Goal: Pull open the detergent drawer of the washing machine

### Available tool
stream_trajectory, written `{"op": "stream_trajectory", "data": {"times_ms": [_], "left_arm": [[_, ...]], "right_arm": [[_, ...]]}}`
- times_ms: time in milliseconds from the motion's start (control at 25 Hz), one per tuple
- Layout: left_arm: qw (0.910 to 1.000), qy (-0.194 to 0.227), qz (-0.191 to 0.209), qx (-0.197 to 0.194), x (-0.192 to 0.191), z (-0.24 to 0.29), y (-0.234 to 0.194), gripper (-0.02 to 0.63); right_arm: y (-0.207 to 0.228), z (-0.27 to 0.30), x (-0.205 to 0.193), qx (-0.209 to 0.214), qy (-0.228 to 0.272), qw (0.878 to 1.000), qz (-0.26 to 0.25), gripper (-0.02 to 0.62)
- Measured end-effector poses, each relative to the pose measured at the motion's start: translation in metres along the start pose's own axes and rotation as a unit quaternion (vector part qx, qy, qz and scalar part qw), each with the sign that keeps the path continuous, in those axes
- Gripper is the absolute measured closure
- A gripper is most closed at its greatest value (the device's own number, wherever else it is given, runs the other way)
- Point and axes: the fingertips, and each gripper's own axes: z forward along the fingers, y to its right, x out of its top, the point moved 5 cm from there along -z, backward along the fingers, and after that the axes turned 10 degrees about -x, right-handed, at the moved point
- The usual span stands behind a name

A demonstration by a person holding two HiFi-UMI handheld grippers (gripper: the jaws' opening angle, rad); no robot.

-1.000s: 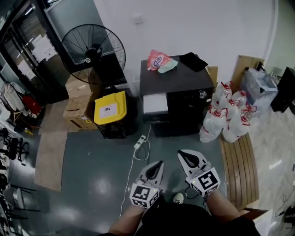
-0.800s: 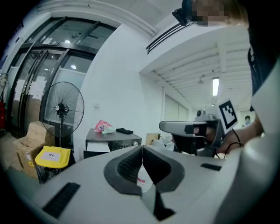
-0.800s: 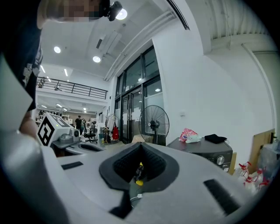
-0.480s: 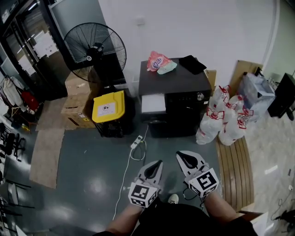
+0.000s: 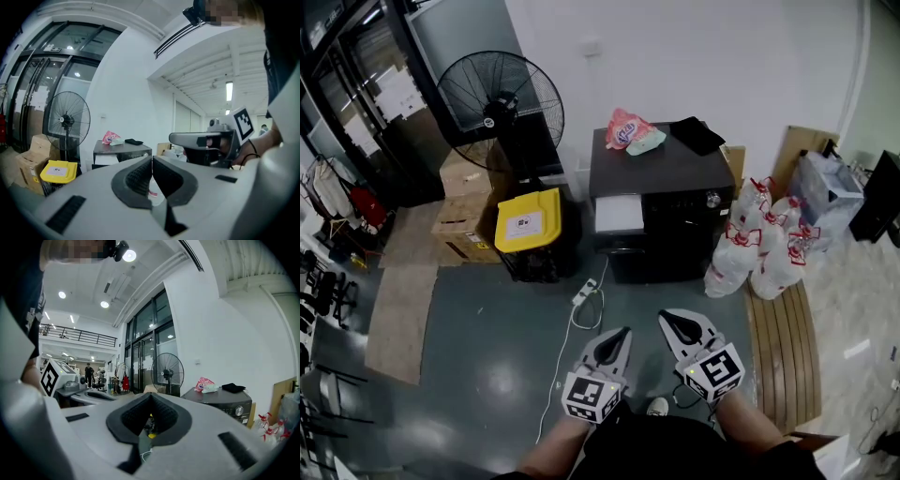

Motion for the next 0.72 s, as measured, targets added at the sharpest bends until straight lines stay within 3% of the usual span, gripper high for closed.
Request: {"op": "stream_trajectory", "data": {"times_ms": [720], "left_arm": [[0.9999,0.0,-0.005,0.012,0.0,-0.001,-0.014,0.6]], "right_arm": [[0.002,0.014,-0.006,0.004,0.001,1.0,0.014,0.594]]}}
